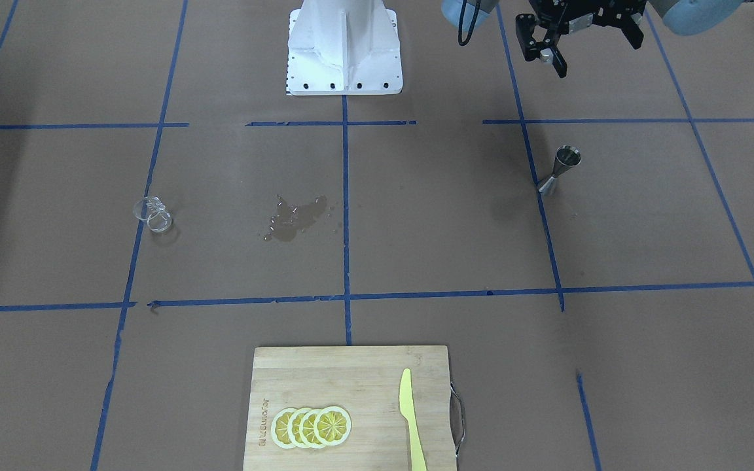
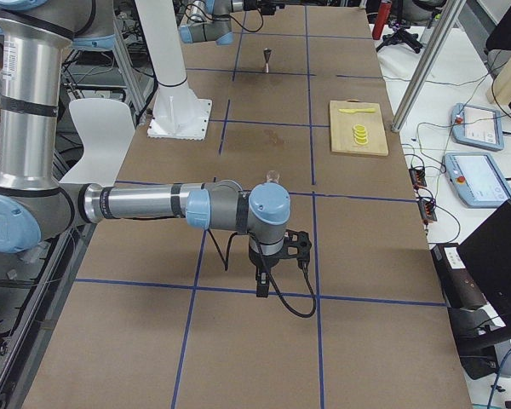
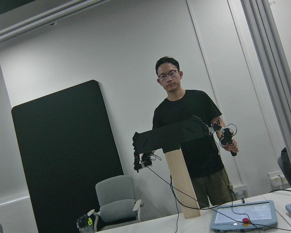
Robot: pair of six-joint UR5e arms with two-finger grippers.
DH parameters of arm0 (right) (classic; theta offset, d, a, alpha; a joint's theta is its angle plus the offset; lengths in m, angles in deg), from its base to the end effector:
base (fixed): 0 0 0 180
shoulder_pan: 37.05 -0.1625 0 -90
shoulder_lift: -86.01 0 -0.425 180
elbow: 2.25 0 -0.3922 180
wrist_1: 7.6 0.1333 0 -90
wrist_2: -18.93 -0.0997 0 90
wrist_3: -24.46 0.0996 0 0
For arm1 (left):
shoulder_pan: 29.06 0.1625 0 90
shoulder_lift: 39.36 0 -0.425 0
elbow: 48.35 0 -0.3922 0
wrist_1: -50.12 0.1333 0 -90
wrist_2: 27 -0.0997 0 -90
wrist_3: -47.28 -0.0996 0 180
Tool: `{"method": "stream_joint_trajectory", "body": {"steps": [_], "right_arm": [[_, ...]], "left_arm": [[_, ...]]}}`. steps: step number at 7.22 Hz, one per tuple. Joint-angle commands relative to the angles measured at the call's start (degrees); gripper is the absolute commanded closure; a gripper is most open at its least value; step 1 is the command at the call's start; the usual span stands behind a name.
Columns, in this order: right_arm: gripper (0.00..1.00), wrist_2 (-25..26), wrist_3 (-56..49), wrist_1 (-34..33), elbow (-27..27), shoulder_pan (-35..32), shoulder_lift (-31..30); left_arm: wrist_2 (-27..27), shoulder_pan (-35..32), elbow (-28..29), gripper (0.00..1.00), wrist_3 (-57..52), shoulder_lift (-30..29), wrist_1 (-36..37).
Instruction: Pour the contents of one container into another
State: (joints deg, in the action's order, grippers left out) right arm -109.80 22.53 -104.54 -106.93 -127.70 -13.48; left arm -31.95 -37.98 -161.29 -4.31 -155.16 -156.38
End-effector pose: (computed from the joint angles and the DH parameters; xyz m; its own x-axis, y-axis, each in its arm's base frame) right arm 0.0757 -0.4170 0.6269 0.7798 -0.0057 0.6260 0.0149 0.9998 -0.0095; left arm 0.3048 -0.2832 0.2332 0.8960 -0.1949 -0.3989 0.4075 0.0045 0.9132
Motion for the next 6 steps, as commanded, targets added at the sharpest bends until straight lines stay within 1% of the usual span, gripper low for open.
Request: {"method": "stream_joint_trajectory", "body": {"steps": [1,2,3,4,5,6], "right_arm": [[0.0,-0.03,0.0,0.0,0.09,-0.15,0.0],[0.0,-0.03,0.0,0.0,0.0,-0.15,-0.09],[0.0,-0.03,0.0,0.0,0.0,-0.15,-0.09],[0.0,-0.12,0.0,0.0,0.0,-0.15,0.0],[0.0,-0.12,0.0,0.0,0.0,-0.15,0.09],[0.0,-0.12,0.09,0.0,0.0,-0.15,0.26]], "left_arm": [[0.02,0.65,0.0,0.0,-1.07,-4.31,-0.74],[0.02,2.74,0.0,0.0,6.07,-5.65,-1.35],[0.2,5.98,0.0,0.0,16.15,-5.67,-1.79],[4.12,8.89,0.09,0.0,25.21,-5.4,-6.32],[9.9,8.66,0.0,0.0,30.96,-4.18,-8.37],[15.52,8.48,0.09,0.0,37.98,-0.17,-9.87]]}}
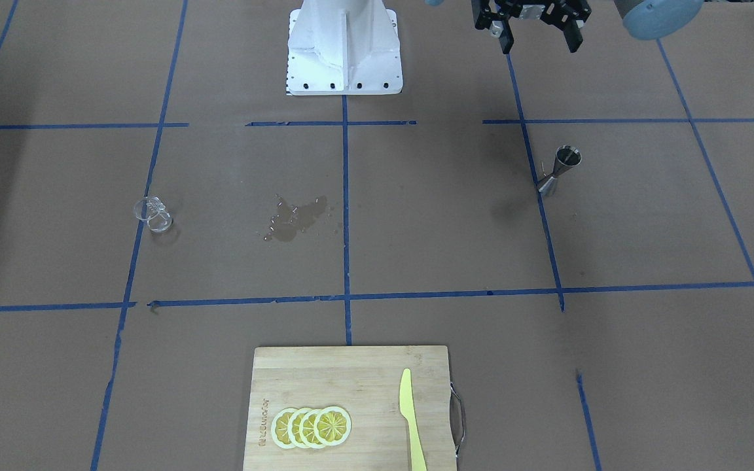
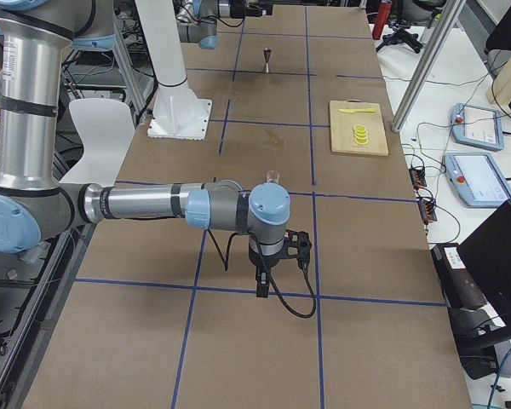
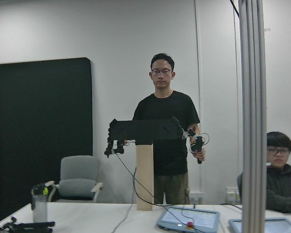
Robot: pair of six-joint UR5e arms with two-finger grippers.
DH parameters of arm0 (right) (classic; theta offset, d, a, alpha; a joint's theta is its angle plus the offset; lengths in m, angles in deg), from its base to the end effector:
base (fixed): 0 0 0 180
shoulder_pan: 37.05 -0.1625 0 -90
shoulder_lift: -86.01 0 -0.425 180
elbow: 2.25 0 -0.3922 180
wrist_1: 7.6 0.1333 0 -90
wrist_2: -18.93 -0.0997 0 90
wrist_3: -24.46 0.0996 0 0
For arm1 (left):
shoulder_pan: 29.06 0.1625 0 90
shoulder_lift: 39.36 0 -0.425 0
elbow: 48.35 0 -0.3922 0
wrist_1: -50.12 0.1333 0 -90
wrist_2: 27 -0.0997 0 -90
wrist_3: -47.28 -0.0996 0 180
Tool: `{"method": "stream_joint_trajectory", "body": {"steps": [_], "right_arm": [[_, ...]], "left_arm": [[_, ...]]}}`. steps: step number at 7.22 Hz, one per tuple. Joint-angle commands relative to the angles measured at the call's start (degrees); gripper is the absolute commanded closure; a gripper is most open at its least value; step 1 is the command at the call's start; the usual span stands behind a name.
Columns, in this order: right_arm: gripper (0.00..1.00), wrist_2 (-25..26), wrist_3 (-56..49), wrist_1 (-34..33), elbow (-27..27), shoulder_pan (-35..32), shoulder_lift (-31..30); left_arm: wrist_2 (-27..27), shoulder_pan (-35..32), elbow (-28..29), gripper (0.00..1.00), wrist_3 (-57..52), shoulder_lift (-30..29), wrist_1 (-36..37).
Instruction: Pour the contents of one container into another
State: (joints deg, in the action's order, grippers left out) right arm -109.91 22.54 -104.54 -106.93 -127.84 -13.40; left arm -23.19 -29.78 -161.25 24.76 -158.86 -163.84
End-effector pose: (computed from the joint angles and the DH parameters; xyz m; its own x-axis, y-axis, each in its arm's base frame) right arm 0.0766 -0.4174 0.6262 0.7786 -0.0045 0.6275 0.0123 0.9999 -0.0081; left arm 0.3465 -0.2371 0.2087 0.4415 0.0558 -0.8955 0.8972 -0.0367 0.4400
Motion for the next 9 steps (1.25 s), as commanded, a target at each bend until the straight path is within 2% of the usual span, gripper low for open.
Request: {"method": "stream_joint_trajectory", "body": {"steps": [1,2,3,4,5,6,7,8,9], "right_arm": [[0.0,-0.01,-0.02,0.0,0.0,0.0,0.35],[0.0,0.07,0.07,0.0,0.08,0.0,0.36],[0.0,0.07,-0.02,0.0,0.08,0.0,0.44],[0.0,0.07,-0.02,0.0,0.26,0.0,0.53],[0.0,0.07,-0.02,0.0,0.43,0.0,0.62],[0.0,0.07,0.07,0.26,0.44,0.0,0.62],[0.0,0.07,0.07,0.26,0.52,0.0,0.62],[0.0,0.07,0.07,0.26,0.44,0.09,0.79],[0.0,0.16,0.07,0.26,0.44,0.09,0.88]], "left_arm": [[11.69,0.19,0.05,0.0,17.16,14.45,-4.77],[18.53,-1.98,0.14,0.0,28.64,30.22,-7.14],[28.0,-7.31,0.83,0.0,38.16,40.64,-7.08],[39.92,-15.54,3.02,0.0,44.08,46.93,-6.56],[53.71,-26.5,8.43,0.0,47.79,47.51,-3.25],[73.16,-42.97,9.44,0.0,48.79,46.13,10.97],[93.54,-58.45,12.76,0.0,47.15,39.41,24.08],[111.15,-73.66,19.58,0.0,35.03,28.03,37.35],[120.98,-84.16,22.43,0.0,23.17,18.7,57.32]]}}
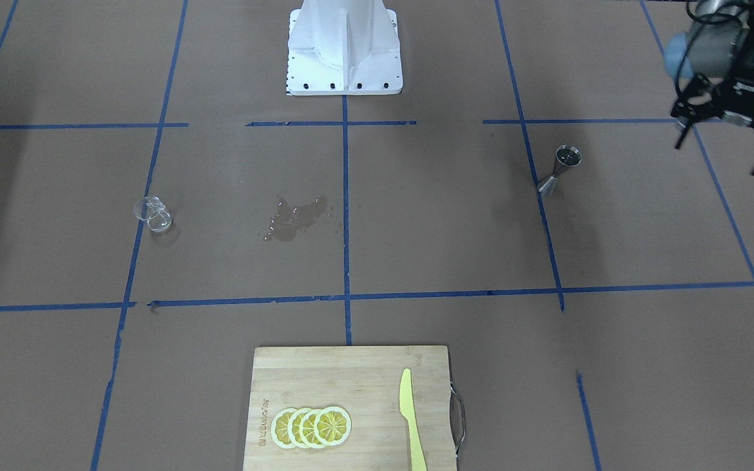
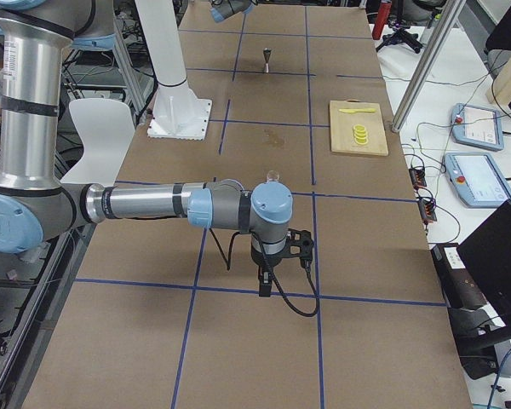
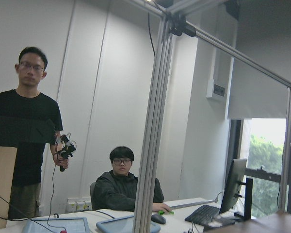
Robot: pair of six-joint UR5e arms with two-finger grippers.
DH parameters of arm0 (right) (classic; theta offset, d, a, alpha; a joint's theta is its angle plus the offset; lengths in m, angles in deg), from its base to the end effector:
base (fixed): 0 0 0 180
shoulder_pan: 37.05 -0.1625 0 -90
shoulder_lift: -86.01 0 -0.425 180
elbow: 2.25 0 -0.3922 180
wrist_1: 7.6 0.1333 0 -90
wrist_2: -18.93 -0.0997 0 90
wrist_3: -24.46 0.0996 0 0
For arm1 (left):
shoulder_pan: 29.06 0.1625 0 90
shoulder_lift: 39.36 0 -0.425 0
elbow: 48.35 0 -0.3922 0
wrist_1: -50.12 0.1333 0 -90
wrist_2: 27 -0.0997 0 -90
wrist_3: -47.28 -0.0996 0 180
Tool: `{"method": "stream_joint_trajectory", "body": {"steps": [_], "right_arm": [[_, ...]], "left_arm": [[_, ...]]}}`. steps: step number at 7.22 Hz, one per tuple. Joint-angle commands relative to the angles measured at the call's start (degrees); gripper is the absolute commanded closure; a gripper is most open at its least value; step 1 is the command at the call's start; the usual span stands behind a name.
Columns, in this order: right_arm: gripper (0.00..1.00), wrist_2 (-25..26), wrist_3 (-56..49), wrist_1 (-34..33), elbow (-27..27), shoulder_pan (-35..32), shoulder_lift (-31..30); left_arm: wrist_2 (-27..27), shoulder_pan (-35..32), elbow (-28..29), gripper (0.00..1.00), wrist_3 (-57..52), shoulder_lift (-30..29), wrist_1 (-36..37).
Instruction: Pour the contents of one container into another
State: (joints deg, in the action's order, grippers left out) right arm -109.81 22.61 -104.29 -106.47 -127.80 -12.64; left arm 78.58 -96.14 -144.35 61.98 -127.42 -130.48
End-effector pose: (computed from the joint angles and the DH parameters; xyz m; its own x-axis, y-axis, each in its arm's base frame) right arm 0.0765 -0.4236 0.6242 0.7798 -0.0098 0.6260 0.0121 0.9999 0.0007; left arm 0.0827 -0.4692 0.4523 0.7493 0.6203 -0.2318 0.2293 0.0854 0.9696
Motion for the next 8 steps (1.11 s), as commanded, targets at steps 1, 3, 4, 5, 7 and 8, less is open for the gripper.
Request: {"method": "stream_joint_trajectory", "body": {"steps": [1,3,4,5,7,8], "right_arm": [[0.0,-0.02,0.01,0.02,0.07,0.04,0.21],[0.0,-0.02,0.01,0.02,0.24,0.04,0.21],[0.0,-0.02,0.01,0.02,0.16,0.04,0.21],[0.0,-0.11,0.01,0.02,0.07,0.04,0.21],[0.0,-0.11,0.01,0.02,-0.02,-0.05,0.12],[0.0,-0.11,0.09,0.02,-0.02,0.04,0.12]], "left_arm": [[20.79,-22.09,5.82,0.0,-20.87,-18.58,39.13],[17.58,-24.93,10.71,0.0,-31.97,-27.47,74.51],[13.03,-24.86,12.49,0.0,-28.62,-25.68,82.44],[14.46,-24.94,15.03,0.0,-25.54,-19.75,82.78],[30.9,-24.77,15.4,0.0,-25.86,-7.11,83.4],[35.09,-24.86,10.71,0.0,-25.6,-2.6,84.27]]}}
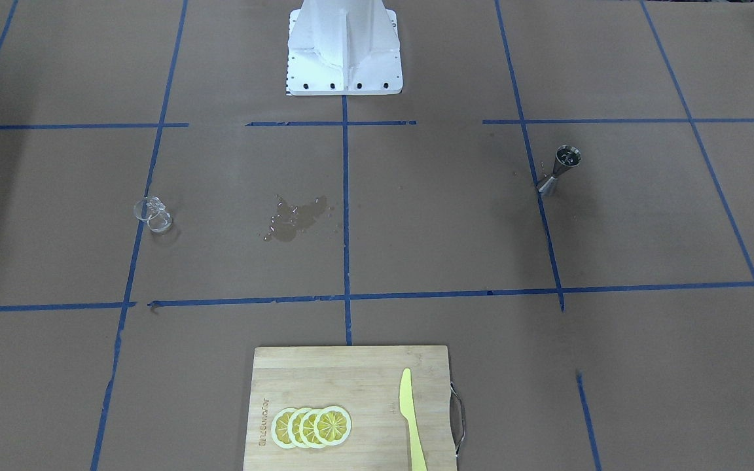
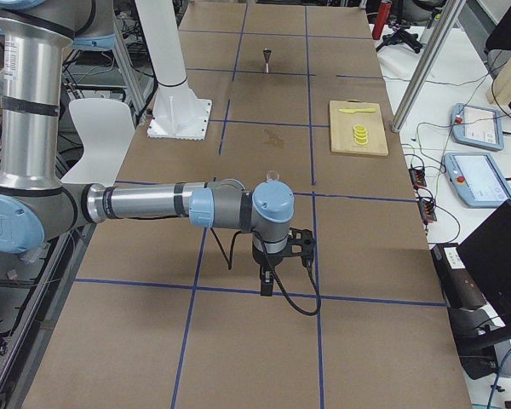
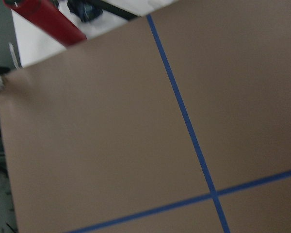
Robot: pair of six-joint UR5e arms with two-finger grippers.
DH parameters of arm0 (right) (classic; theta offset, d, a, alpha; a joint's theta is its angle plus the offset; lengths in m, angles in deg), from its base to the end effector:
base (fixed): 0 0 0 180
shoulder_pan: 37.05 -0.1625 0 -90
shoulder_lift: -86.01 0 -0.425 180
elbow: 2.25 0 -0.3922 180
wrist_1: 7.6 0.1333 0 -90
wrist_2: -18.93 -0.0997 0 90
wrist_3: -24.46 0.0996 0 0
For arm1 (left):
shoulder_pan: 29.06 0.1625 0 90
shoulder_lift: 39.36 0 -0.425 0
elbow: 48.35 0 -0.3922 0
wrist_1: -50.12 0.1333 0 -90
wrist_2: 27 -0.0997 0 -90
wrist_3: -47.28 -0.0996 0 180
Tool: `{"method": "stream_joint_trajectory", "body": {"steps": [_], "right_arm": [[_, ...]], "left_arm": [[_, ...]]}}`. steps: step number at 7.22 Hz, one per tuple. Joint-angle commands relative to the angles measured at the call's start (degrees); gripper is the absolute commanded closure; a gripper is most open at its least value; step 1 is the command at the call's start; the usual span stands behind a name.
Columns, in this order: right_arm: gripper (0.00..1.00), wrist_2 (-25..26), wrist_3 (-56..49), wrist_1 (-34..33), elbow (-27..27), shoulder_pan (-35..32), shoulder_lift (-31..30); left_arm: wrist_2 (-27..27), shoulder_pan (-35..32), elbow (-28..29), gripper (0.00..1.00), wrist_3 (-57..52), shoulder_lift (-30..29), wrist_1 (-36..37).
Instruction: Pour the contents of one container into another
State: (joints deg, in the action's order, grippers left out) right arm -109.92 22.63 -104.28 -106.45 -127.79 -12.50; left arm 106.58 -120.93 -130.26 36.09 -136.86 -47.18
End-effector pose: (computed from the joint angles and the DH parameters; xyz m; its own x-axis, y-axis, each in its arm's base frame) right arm 0.0763 -0.4248 0.6232 0.7786 -0.0110 0.6274 0.0120 0.9999 0.0028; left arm -0.0827 -0.5527 0.6479 0.7191 0.2484 -0.6490 -0.1092 0.9627 0.2475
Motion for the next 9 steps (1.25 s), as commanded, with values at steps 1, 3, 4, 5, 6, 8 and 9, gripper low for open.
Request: {"method": "stream_joint_trajectory", "body": {"steps": [1,3,4,5,6,8,9], "right_arm": [[0.0,0.0,0.07,0.0,-0.04,0.03,0.07],[0.0,0.0,-0.02,0.0,-0.04,0.03,0.07],[0.0,0.0,-0.02,0.0,-0.04,0.03,0.07],[0.0,0.0,-0.02,0.0,-0.04,0.03,0.07],[0.0,0.0,-0.02,0.0,-0.04,0.03,0.07],[0.0,0.0,-0.11,0.0,-0.04,0.03,0.16],[0.0,0.0,-0.11,0.0,-0.04,0.03,0.16]], "left_arm": [[7.13,0.02,-6.04,0.0,0.12,11.23,-0.15],[7.13,0.02,-5.98,0.0,0.2,11.1,-4.98],[7.05,0.11,-6.07,0.0,0.29,10.66,-5.26],[6.78,0.11,-5.98,0.0,0.38,9.53,-5.17],[6.87,0.02,-6.33,0.0,0.21,9.6,-5.26],[6.87,0.11,-6.6,0.0,0.12,9.6,-5.35],[6.87,0.11,-6.86,0.0,0.12,9.52,-5.35]]}}
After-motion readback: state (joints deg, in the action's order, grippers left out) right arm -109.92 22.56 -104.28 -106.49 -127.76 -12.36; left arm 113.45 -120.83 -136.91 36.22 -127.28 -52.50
